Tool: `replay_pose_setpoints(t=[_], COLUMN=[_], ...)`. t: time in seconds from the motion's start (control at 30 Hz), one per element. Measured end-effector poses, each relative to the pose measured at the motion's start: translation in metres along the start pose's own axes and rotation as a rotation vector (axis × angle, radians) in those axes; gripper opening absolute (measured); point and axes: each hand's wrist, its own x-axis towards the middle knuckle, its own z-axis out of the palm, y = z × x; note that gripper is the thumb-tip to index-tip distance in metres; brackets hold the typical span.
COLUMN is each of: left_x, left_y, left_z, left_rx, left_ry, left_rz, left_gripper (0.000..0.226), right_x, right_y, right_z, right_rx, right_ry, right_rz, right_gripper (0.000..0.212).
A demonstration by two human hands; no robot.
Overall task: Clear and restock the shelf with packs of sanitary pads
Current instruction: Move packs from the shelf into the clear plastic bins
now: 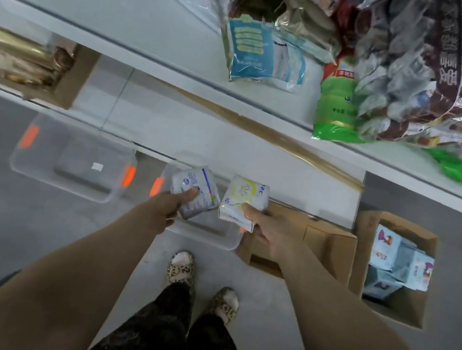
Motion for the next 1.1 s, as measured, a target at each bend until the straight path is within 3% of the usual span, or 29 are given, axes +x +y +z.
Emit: replay_pose_setpoints(t=[0.37,0.47,0.57,0.7,0.93,1.0,1.1], left_x=[0.005,0.012,0.007,0.000,0.064,0.080,0.112], left_y=[-0.001,-0.003,0.007,0.019,0.049,0.056,0.057], left_z=[-0.036,-0.055,-0.071,-0.102,-0.208,-0.239,-0.280], left_rx=[-0.084,-0.100,-0.144,-0.220,-0.199,-0.148,-0.131], left_ry=[0.059,0.062,0.105,0.198,0.187,0.203,0.278], left_rz=[0.067,0.067,0.134,0.192,0.124,0.122,0.107], left_gripper=[0.039,0.063,0.043,0.035,0.090,0.069,0.067], right_x=[0.007,0.007,0.004,0.008,0.048,0.066,0.088], right_y=[-0.003,-0.009,-0.017,-0.027,-0.042,-0.044,-0.040], right_z=[0.030,0.043,0.061,0.102,0.206,0.242,0.292], right_rx=[-0.057,-0.112,-0.165,-0.178,-0.125,-0.131,-0.095], right_ry=[-0.021,-0.056,-0.065,-0.054,-0.018,-0.018,-0.016], right_rz=[-0.012,-0.033,-0.049,-0.037,-0.042,-0.029,0.024], right_gripper=[0.046,0.046,0.043,0.039,0.035,0.037,0.039])
